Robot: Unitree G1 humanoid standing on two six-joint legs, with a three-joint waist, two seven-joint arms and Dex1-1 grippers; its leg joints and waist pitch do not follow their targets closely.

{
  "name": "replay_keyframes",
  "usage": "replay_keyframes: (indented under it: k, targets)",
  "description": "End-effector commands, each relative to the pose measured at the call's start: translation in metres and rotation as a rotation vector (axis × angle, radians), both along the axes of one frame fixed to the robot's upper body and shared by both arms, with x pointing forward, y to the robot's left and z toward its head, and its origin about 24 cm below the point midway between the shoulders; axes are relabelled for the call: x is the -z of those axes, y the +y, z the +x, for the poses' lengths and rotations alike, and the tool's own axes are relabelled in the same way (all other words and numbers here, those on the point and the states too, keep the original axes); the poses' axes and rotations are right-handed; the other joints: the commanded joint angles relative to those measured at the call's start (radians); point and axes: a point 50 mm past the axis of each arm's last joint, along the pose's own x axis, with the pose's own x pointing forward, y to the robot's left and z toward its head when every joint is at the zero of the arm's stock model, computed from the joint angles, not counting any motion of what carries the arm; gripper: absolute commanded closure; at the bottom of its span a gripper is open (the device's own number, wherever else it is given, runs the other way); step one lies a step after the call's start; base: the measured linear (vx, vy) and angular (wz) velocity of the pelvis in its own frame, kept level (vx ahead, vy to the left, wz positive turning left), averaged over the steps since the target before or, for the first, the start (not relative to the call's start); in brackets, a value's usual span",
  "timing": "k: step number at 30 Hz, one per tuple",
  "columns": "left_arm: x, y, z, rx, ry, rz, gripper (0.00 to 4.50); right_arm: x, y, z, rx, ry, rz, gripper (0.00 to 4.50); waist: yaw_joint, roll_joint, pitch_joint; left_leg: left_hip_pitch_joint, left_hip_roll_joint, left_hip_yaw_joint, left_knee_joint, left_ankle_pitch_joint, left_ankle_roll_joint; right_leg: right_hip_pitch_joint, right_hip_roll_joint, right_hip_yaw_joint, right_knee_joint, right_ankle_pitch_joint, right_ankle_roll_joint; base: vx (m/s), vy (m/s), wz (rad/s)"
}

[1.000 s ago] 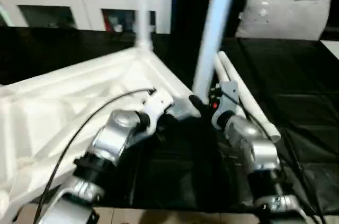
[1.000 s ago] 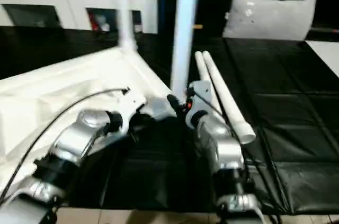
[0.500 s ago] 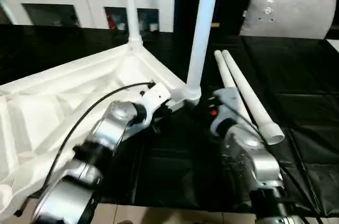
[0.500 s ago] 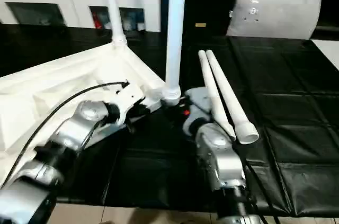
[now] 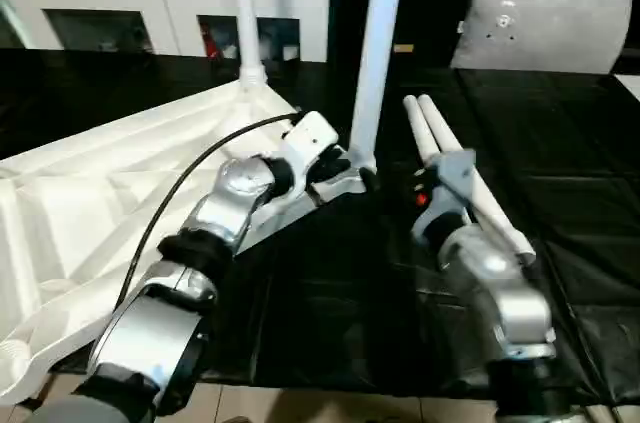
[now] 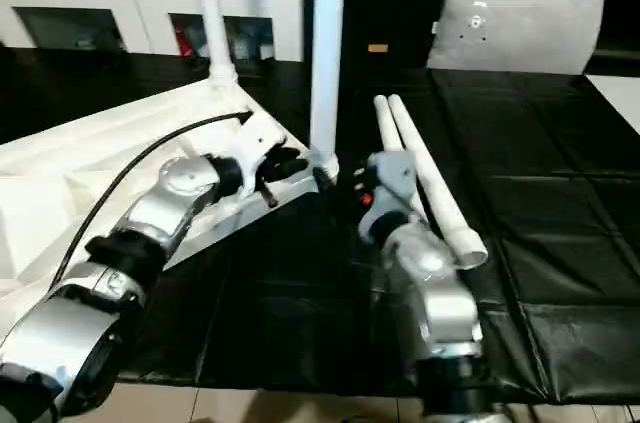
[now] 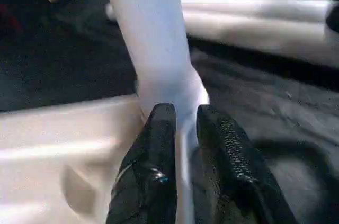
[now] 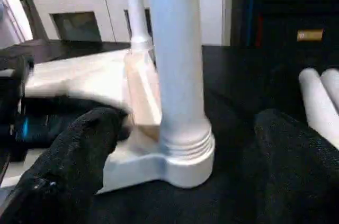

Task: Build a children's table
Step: Rotate leg to tighten

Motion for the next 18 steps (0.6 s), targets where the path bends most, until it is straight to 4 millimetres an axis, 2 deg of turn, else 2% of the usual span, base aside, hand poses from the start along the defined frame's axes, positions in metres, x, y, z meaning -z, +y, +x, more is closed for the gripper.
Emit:
replay_keyframes:
  k: [1,2,3,4,5,6,7,8,9,10,11,12,13,14,15,16,17,18]
  targets:
    - [-0.002,0.012,-0.003,-0.006,0.017,-0.006,3.67,-0.005,0.002,0.002,-0.042,-0.004,0.004,0.0,0.009,-0.005,-0.074,0.002,0.009,-0.001,-0.06,-0.139,0.049,0.069,-0.066,0.038,-0.07,-0.153,-0.207,0.0,0.0,0.0]
    - [0.001,0.027,-0.01,-0.026,0.025,0.01,3.67,-0.006,0.001,0.004,-0.064,-0.002,-0.014,0.0,0.008,-0.007,-0.076,0.006,0.011,-0.001,-0.059,-0.146,0.046,0.068,-0.066,0.039,-0.069,-0.173,-0.205,0.0,0.0,0.0]
    - [0.001,0.036,-0.014,-0.04,0.026,0.011,3.67,-0.005,0.0,0.005,-0.079,-0.001,-0.028,0.0,0.003,-0.015,-0.075,0.003,0.016,-0.001,-0.061,-0.139,0.044,0.066,-0.066,0.039,-0.064,-0.163,-0.208,0.0,0.0,0.0]
    - [0.001,0.036,-0.014,-0.04,0.026,0.011,3.67,-0.005,0.0,0.005,-0.079,-0.001,-0.028,0.0,0.003,-0.009,-0.072,0.003,0.016,-0.002,-0.062,-0.142,0.041,0.064,-0.066,0.038,-0.066,-0.175,-0.206,0.0,0.0,0.0]
    - [-0.003,0.05,-0.025,-0.05,0.033,-0.005,3.47,-0.003,0.001,0.005,-0.121,0.005,-0.042,0.0,0.003,-0.017,-0.073,0.012,0.021,0.001,-0.062,-0.163,0.034,0.057,-0.068,0.039,-0.064,-0.193,-0.207,0.0,0.0,0.0]
    - [-0.004,0.053,-0.028,-0.049,0.035,-0.011,3.36,-0.003,0.001,0.005,-0.133,0.009,-0.043,0.0,0.002,-0.007,-0.069,0.007,0.021,-0.001,-0.066,-0.165,0.03,0.056,-0.067,0.038,-0.066,-0.209,-0.203,0.0,0.0,0.0]
    - [-0.009,0.058,-0.034,-0.047,0.038,-0.021,3.33,-0.002,0.003,0.004,-0.177,0.012,-0.056,0.0,0.0,-0.018,-0.065,0.012,0.023,0.003,-0.067,-0.182,0.029,0.05,-0.065,0.038,-0.071,-0.224,-0.203,0.0,0.0,0.0]
    - [-0.012,0.061,-0.039,-0.045,0.039,-0.026,3.33,-0.001,0.005,0.003,-0.207,0.015,-0.066,0.0,0.0,-0.016,-0.062,0.013,0.021,0.003,-0.068,-0.198,0.025,0.047,-0.062,0.039,-0.072,-0.246,-0.196,0.0,0.0,0.0]
    - [-0.016,0.063,-0.045,-0.034,0.039,-0.033,3.27,0.0,0.007,0.002,-0.243,0.021,-0.075,0.0,0.002,-0.021,-0.059,0.016,0.023,0.004,-0.068,-0.21,0.022,0.043,-0.062,0.04,-0.073,-0.253,-0.193,0.0,0.0,0.0]
    - [-0.017,0.064,-0.047,-0.029,0.039,-0.035,3.27,0.0,0.008,0.002,-0.254,0.023,-0.077,0.0,0.002,-0.021,-0.059,0.016,0.023,0.004,-0.068,-0.21,0.022,0.043,-0.062,0.04,-0.073,-0.253,-0.193,0.0,0.0,0.0]
    - [-0.023,0.066,-0.057,-0.003,0.045,-0.034,2.96,0.0,0.013,0.005,-0.298,0.029,-0.088,0.0,0.006,-0.025,-0.049,0.012,0.021,0.004,-0.073,-0.219,0.021,0.04,-0.062,0.041,-0.078,-0.282,-0.177,0.0,0.0,0.0]
    - [-0.026,0.068,-0.062,0.008,0.054,-0.032,2.89,0.0,0.016,0.007,-0.319,0.03,-0.096,0.0,0.003,-0.025,-0.045,0.006,0.021,0.0,-0.079,-0.222,0.015,0.043,-0.063,0.041,-0.075,-0.295,-0.174,0.0,0.0,0.0]
    - [-0.031,0.069,-0.075,0.033,0.075,-0.02,2.9,-0.001,0.021,0.014,-0.357,0.03,-0.12,0.0,0.004,-0.021,-0.049,0.011,0.024,-0.001,-0.076,-0.23,0.006,0.041,-0.066,0.041,-0.069,-0.292,-0.179,0.0,0.0,0.0]
    - [-0.034,0.071,-0.084,0.047,0.094,-0.003,2.87,-0.002,0.024,0.019,-0.372,0.031,-0.135,0.0,-0.005,-0.025,-0.041,0.005,0.021,-0.001,-0.079,-0.239,0.004,0.04,-0.063,0.041,-0.071,-0.306,-0.18,0.0,0.0,0.0]
    - [-0.034,0.071,-0.088,0.054,0.106,0.008,2.71,-0.002,0.026,0.022,-0.377,0.032,-0.143,0.0,-0.008,-0.026,-0.037,0.01,0.022,-0.002,-0.079,-0.254,-0.003,0.036,-0.064,0.041,-0.073,-0.322,-0.181,0.0,0.0,0.0]
    - [-0.033,0.074,-0.096,0.06,0.135,0.033,2.71,-0.005,0.028,0.028,-0.38,0.026,-0.157,0.0,-0.013,-0.03,-0.028,0.006,0.019,-0.001,-0.081,-0.261,-0.001,0.033,-0.06,0.042,-0.076,-0.336,-0.174,0.0,0.0,0.0]
    - [-0.032,0.077,-0.105,0.065,0.167,0.067,2.46,-0.008,0.03,0.034,-0.38,0.022,-0.171,0.0,-0.015,-0.032,-0.025,0.01,0.019,-0.001,-0.08,-0.28,-0.005,0.028,-0.063,0.043,-0.076,-0.358,-0.175,0.0,0.0,0.0]
    - [-0.03,0.08,-0.113,0.069,0.193,0.095,2.46,-0.01,0.032,0.039,-0.378,0.02,-0.178,0.0,-0.016,-0.033,-0.02,0.012,0.018,0.0,-0.081,-0.285,-0.004,0.026,-0.057,0.043,-0.08,-0.369,-0.167,0.0,0.0,0.0]
